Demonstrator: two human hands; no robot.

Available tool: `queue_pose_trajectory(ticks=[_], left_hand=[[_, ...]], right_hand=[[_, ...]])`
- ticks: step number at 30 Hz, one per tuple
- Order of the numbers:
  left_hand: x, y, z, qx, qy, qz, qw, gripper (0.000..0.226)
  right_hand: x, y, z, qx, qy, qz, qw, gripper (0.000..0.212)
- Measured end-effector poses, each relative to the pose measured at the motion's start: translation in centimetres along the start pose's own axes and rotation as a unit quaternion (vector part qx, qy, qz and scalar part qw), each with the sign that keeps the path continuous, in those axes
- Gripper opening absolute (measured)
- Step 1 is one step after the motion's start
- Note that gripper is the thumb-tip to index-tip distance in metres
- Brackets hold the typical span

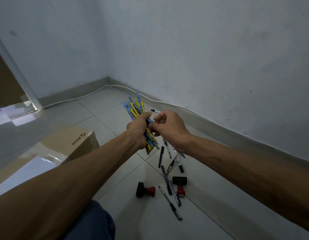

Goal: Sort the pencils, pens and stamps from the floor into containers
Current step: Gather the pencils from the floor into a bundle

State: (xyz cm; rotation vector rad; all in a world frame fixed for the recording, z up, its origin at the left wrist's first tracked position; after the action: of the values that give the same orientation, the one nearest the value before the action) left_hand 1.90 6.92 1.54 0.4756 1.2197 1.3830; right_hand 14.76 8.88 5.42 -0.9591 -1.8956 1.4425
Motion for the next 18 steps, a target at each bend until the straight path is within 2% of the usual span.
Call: queue_pose_trajectory(ticks=[4,10,12,14,18], left_hand=[[0.2,-0.1,-0.1,-0.021,-0.006,-0.012,1.0,0.058],[0.1,0.6,-0.8,-0.032,0.021,-0.031,0.999,0.025],[0.5,0.6,-1.5,-0.04,0.022,-0.036,0.998,0.027],[0.6,0.6,-2.0,-0.05,0.025,-0.037,0.998,0.034],[0.4,0.5,-1.3,-0.024,0.005,-0.017,1.0,0.037]], right_hand=[[0.3,-0.1,-0.1,0.041,-0.04,0.004,0.998,0.015],[-0.3,-1.0,0.1,0.013,-0.136,0.038,0.99,0.012],[-0.3,-0.9,0.0,0.047,-0.166,0.043,0.984,0.015],[-0.3,-0.7,-0.2,0.077,-0.164,0.044,0.982,0.018],[-0.2,-0.3,0.2,0.136,-0.11,0.074,0.982,0.016]])
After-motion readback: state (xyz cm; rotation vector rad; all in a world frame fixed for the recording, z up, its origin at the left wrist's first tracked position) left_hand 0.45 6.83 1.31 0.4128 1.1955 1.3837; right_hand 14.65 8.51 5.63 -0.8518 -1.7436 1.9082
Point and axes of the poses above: each hand's wrist, its own x-axis towards the middle knuckle, its own z-axis out of the palm, y = z × x, the point moved 5 cm from there along x, towards the middle knuckle, and after that the axes turned 15 degrees about -y, right-handed, at the moved point
